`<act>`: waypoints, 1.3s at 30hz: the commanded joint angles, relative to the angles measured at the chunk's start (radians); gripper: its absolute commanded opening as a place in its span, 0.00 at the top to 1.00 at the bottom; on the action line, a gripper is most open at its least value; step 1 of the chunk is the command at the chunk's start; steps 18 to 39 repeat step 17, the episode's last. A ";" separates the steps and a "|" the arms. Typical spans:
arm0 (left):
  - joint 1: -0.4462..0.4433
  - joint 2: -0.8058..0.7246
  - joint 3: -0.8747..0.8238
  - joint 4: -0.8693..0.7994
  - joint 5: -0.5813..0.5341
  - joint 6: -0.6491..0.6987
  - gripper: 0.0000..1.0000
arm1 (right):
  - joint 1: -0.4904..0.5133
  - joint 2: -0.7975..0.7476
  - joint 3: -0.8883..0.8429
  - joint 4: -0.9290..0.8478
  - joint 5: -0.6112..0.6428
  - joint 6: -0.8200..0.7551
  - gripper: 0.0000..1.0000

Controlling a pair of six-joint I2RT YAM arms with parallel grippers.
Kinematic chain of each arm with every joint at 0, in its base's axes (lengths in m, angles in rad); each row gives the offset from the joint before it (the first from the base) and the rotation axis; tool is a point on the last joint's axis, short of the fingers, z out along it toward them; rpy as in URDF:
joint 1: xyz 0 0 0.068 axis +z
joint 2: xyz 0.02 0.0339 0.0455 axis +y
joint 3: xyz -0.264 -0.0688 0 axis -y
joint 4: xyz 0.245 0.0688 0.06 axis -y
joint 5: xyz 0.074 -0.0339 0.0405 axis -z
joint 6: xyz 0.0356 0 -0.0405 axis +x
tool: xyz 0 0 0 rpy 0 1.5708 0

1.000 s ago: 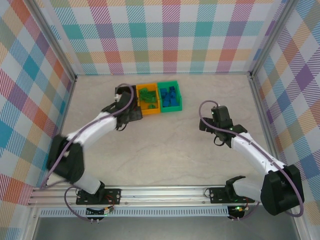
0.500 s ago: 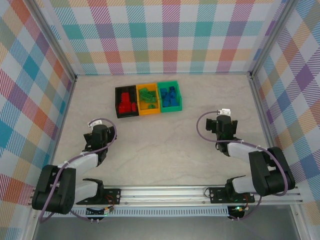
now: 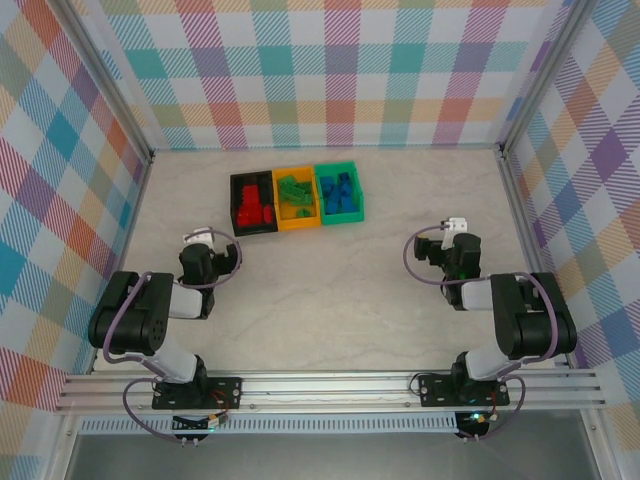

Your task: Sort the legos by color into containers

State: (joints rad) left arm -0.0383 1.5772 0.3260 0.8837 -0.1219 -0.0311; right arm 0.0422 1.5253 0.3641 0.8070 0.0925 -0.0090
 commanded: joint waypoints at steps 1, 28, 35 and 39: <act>0.009 -0.001 0.074 -0.008 0.080 0.034 0.00 | -0.006 0.003 0.038 0.027 -0.071 0.003 0.01; 0.001 0.000 0.090 -0.035 0.105 0.055 0.00 | -0.024 0.005 0.050 0.006 -0.109 0.007 0.01; 0.001 0.000 0.090 -0.035 0.105 0.055 0.00 | -0.024 0.005 0.050 0.006 -0.109 0.007 0.01; 0.001 0.000 0.090 -0.035 0.105 0.055 0.00 | -0.024 0.005 0.050 0.006 -0.109 0.007 0.01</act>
